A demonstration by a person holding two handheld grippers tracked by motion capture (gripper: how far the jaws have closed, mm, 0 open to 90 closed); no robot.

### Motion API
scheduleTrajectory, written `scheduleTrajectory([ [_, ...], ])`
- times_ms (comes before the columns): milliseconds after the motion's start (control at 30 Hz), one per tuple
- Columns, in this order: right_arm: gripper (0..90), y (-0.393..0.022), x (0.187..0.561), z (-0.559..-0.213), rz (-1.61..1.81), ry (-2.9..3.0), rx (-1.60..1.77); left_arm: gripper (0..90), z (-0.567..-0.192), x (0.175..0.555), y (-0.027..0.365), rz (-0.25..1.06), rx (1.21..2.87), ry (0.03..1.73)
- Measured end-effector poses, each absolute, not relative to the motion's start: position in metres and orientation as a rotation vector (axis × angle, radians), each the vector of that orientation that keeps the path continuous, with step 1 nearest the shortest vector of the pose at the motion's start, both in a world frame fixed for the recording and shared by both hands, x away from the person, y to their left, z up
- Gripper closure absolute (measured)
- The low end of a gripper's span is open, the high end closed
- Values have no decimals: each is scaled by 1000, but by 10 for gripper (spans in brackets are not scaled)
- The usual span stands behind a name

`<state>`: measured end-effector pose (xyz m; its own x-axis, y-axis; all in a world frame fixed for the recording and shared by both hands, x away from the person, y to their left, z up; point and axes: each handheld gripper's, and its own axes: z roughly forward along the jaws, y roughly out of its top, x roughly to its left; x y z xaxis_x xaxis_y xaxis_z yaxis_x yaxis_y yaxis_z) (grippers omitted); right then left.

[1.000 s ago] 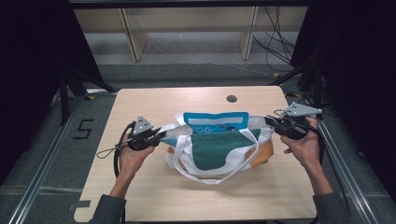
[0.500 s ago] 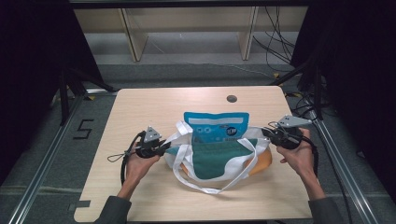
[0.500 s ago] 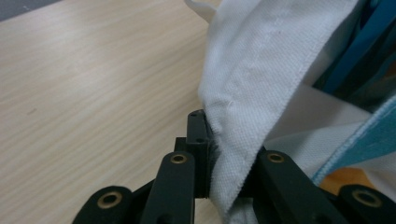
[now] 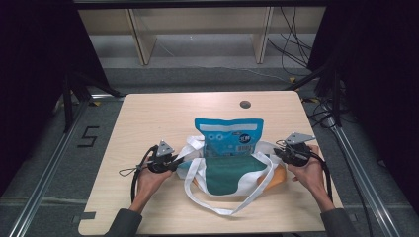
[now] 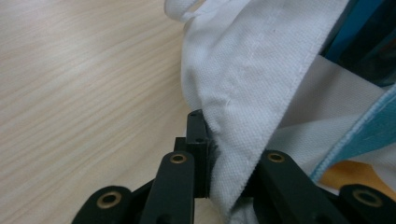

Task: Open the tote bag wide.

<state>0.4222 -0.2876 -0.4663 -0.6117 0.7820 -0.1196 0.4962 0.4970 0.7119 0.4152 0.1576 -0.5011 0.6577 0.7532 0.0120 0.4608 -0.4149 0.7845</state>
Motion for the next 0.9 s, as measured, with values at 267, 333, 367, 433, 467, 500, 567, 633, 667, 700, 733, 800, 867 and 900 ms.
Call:
scheduleTrajectory([
  [267, 884, -282, 421, -490, 847, 2386, 1076, 805, -511, 413, 151, 434, 2073, 993],
  [333, 882, -283, 422, -487, 854, 2399, 1086, 804, -511, 413, 150, 440, 2060, 1005],
  [367, 880, -284, 423, -488, 864, 2383, 1082, 799, -509, 414, 152, 425, 2077, 994],
  [433, 847, -286, 422, -482, 876, 2376, 1107, 763, -508, 413, 153, 419, 2043, 1030],
  [467, 809, -287, 423, -476, 884, 2359, 1106, 730, -505, 413, 156, 417, 2063, 1022],
  [500, 778, -289, 421, -468, 905, 2335, 1120, 699, -503, 412, 158, 422, 2059, 1026],
  [567, 715, -293, 418, -450, 983, 2288, 1099, 634, -496, 413, 162, 444, 2050, 1031],
  [633, 676, -296, 411, -432, 1057, 2254, 1100, 593, -488, 412, 165, 456, 2039, 1028],
  [667, 664, -297, 408, -425, 1093, 2229, 1076, 567, -484, 411, 165, 458, 2049, 1017],
  [700, 659, -295, 403, -417, 1130, 2218, 1079, 525, -479, 410, 165, 440, 2053, 1002],
  [733, 648, -294, 399, -409, 1161, 2221, 1065, 499, -475, 409, 165, 439, 2045, 992],
  [800, 630, -289, 392, -397, 1224, 2226, 1016, 456, -465, 405, 164, 459, 2038, 986],
  [867, 610, -281, 384, -389, 1258, 2269, 968, 442, -456, 403, 163, 453, 2051, 941],
  [900, 592, -270, 379, -386, 1287, 2314, 924, 438, -449, 404, 158, 467, 2030, 926],
])
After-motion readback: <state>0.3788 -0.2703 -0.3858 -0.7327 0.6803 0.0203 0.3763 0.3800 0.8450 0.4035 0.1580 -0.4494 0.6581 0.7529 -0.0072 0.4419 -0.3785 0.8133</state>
